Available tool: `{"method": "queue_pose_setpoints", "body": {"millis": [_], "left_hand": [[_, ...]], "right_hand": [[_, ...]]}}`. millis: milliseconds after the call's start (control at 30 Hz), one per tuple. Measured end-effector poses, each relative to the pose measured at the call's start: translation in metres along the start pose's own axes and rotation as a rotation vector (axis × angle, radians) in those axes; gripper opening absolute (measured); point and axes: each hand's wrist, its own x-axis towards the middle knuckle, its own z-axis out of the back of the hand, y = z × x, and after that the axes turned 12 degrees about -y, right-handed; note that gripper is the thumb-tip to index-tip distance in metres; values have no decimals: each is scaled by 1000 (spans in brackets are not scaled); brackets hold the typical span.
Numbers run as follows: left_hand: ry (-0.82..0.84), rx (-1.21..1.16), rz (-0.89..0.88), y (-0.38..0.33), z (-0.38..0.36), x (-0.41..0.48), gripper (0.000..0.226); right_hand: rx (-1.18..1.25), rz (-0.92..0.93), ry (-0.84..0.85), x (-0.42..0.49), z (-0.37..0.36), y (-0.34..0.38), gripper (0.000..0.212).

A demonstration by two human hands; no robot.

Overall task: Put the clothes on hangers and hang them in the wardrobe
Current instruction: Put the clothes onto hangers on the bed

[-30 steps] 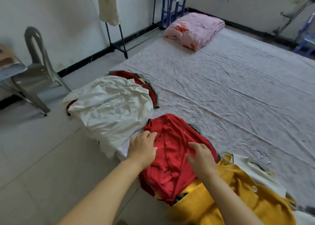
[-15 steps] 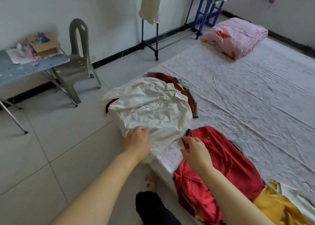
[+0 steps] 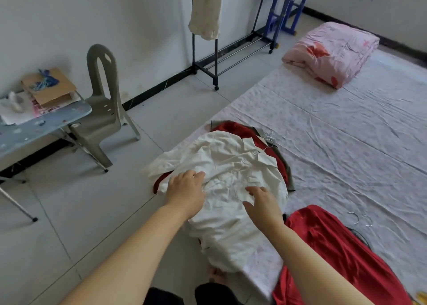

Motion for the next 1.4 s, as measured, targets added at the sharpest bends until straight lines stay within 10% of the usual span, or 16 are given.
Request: {"method": "queue_pose_setpoints", "body": {"millis": [700, 1400], "left_hand": [[229, -4, -629, 61, -6, 227, 45], [335, -46, -548, -23, -157, 349, 48]], "right_hand": [[-10, -559, -280, 96, -51, 82, 42], [-119, -623, -26, 341, -116, -125, 31]]}}
